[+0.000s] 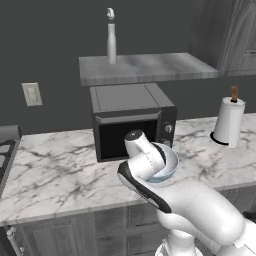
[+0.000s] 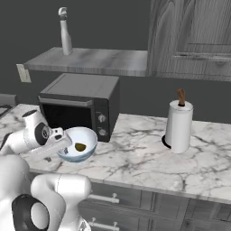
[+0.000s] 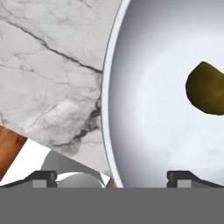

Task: Pick the kiwi from the cabinet and place it in the bowl. Then pick the bowl and place it in the sink. Then turn on the sink facuet.

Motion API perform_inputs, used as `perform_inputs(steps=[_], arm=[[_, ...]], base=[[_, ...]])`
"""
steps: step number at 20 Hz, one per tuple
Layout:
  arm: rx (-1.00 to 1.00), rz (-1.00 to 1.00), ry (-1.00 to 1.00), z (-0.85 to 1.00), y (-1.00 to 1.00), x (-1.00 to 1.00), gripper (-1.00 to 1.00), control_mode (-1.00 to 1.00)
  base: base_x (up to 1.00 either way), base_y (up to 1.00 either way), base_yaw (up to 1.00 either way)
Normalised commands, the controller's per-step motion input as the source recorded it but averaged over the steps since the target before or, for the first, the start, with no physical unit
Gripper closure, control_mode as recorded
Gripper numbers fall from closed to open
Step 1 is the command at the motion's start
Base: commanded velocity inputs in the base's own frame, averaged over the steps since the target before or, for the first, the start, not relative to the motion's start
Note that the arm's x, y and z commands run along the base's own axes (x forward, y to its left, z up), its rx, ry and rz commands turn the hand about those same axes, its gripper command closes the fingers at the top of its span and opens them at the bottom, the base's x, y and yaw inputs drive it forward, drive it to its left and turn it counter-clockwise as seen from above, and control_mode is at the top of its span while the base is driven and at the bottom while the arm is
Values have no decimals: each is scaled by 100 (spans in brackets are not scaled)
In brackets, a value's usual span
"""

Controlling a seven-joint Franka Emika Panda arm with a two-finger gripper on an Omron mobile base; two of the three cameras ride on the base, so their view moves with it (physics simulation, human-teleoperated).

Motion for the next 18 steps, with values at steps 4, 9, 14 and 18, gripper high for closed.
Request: perform_inputs(steps=[4, 9, 14, 18], arm=[[-4, 11, 12, -22, -7, 22, -100, -100], [-1, 8, 4, -6, -15, 24, 100, -100], [-1, 9, 7, -18, -16, 45, 100, -100], [-6, 18, 15, -36, -8, 36, 100, -100]], base=[[0, 0, 0], [0, 0, 0], [0, 0, 0], [0, 0, 0]])
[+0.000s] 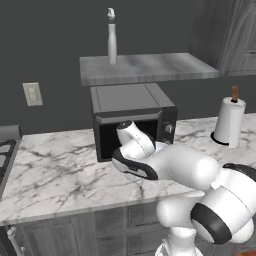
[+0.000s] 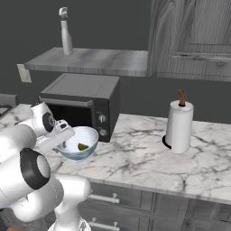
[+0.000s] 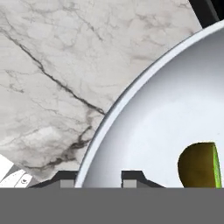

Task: Pick the kiwi from the cabinet and place it in the bowl. Then pick the bowl and place it in the sink. Then turn on the sink facuet.

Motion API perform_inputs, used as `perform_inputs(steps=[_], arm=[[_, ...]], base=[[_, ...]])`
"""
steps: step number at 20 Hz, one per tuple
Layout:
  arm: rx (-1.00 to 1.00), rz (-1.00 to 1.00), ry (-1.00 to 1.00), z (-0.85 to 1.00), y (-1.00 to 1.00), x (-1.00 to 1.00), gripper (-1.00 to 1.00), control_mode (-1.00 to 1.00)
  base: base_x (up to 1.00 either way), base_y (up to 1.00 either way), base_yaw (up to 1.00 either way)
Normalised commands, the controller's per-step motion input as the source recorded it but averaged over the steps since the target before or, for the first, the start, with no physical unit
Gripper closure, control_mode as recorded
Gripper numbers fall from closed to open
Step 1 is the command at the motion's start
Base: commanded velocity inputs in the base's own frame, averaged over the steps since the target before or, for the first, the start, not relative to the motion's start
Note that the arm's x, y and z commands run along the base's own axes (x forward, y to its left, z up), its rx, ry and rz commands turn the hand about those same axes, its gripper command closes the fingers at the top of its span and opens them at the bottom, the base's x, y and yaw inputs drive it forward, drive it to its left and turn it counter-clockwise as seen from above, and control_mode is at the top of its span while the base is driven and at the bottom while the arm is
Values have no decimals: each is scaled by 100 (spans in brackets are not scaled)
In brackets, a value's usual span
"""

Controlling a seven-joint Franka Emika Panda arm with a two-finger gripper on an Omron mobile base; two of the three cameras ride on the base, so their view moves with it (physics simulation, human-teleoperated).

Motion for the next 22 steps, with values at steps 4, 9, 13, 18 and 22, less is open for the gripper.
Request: perform_inputs(steps=[4, 9, 13, 18, 22], arm=[[-5, 4, 6, -14, 1, -10, 100, -100], [0, 2, 0, 39, -10, -59, 100, -100], [0, 4, 0, 96, -2, -83, 100, -100], [-3, 7, 0, 100, 0, -74, 100, -100], [-1, 9, -12, 100, -4, -83, 100, -100]], base=[[0, 0, 0], [0, 0, 0], [0, 0, 0], [0, 0, 0], [0, 0, 0]])
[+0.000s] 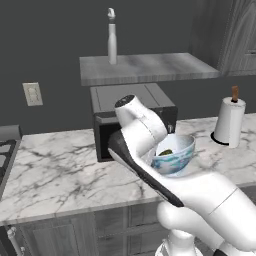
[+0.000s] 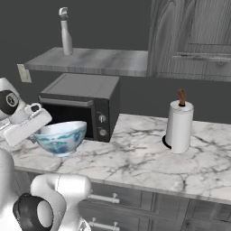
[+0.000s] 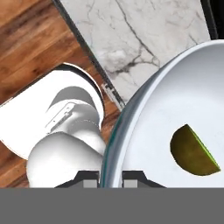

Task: Pick the kiwi from the cabinet and place it in the bowl. Then pick the bowl and place it in the sink. Then turn on the sink facuet.

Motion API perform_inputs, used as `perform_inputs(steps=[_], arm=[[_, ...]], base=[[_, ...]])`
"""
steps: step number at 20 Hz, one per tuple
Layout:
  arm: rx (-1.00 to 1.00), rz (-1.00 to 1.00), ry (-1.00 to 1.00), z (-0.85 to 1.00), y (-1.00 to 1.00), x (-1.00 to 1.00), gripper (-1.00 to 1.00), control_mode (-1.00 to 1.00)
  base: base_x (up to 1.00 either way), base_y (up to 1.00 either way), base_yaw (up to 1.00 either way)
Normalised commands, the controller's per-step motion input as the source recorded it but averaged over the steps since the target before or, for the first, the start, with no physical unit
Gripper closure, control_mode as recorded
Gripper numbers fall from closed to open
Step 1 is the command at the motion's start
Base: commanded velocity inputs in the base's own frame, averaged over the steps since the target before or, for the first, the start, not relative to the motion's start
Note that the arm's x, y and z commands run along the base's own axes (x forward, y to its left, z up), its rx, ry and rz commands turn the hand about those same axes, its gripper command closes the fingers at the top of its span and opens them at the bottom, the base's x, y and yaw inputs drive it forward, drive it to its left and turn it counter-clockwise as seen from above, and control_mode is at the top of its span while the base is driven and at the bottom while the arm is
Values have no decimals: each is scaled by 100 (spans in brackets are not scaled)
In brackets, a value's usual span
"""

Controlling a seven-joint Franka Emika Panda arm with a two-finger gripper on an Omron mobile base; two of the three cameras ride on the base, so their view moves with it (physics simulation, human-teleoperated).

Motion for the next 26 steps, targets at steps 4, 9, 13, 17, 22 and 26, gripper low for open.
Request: perform_inputs(steps=[4, 9, 13, 17, 22, 26], arm=[[7, 11, -41, 87, -15, -83, 100, -100], [25, 11, -40, 70, -35, -59, 100, -100], [20, 0, -4, 60, -11, -21, 100, -100], [3, 0, 4, 21, 0, -1, 100, -100], [0, 0, 8, 0, 0, 0, 100, -100], [0, 0, 4, 0, 0, -3, 100, 100]], base=[[0, 0, 0], [0, 0, 0], [0, 0, 0], [0, 0, 0], [0, 0, 0], [-6, 0, 0]])
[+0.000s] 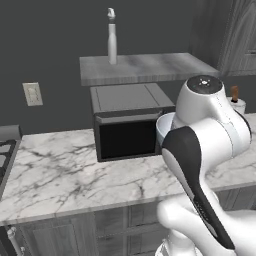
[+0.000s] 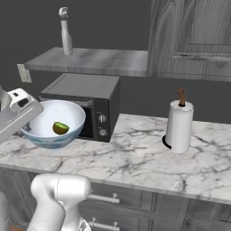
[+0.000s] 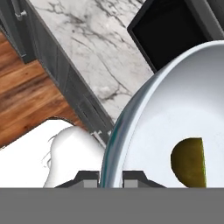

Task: Pick the kiwi from the cabinet and place it in the bowl. Then pick the bowl and place it in the sink. Then turn on the sink facuet.

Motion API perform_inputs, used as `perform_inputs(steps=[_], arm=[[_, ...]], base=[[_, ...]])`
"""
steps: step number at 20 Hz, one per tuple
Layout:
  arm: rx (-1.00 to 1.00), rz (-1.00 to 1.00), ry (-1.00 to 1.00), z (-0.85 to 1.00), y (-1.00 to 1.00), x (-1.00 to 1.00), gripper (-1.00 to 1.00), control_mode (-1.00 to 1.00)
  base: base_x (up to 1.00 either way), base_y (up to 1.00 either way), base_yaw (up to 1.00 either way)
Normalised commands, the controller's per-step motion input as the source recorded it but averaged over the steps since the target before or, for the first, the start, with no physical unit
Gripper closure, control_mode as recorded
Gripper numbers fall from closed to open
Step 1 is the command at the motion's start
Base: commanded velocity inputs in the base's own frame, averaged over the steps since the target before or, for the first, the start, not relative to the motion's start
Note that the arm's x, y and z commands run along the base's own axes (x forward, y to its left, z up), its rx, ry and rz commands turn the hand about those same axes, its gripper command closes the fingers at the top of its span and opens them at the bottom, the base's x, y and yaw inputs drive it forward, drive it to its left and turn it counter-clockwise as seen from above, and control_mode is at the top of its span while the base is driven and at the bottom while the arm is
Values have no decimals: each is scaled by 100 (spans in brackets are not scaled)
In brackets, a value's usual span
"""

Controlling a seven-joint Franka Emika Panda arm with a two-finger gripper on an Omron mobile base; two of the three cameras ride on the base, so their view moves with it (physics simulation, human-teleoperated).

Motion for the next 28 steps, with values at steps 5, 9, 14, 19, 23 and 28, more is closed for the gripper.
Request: perform_inputs(steps=[5, 9, 14, 19, 23, 28], arm=[[0, 0, 0, 0, 0, 0, 100, 100], [0, 0, 0, 0, 0, 0, 100, 100], [0, 0, 0, 0, 0, 0, 100, 100], [0, 0, 0, 0, 0, 0, 100, 100], [0, 0, 0, 0, 0, 0, 100, 100], [0, 0, 0, 0, 0, 0, 100, 100]], base=[[-61, 0, 0], [-68, 0, 0], [-53, 0, 0], [-44, 0, 0], [-21, 0, 33], [-21, 0, 62]])
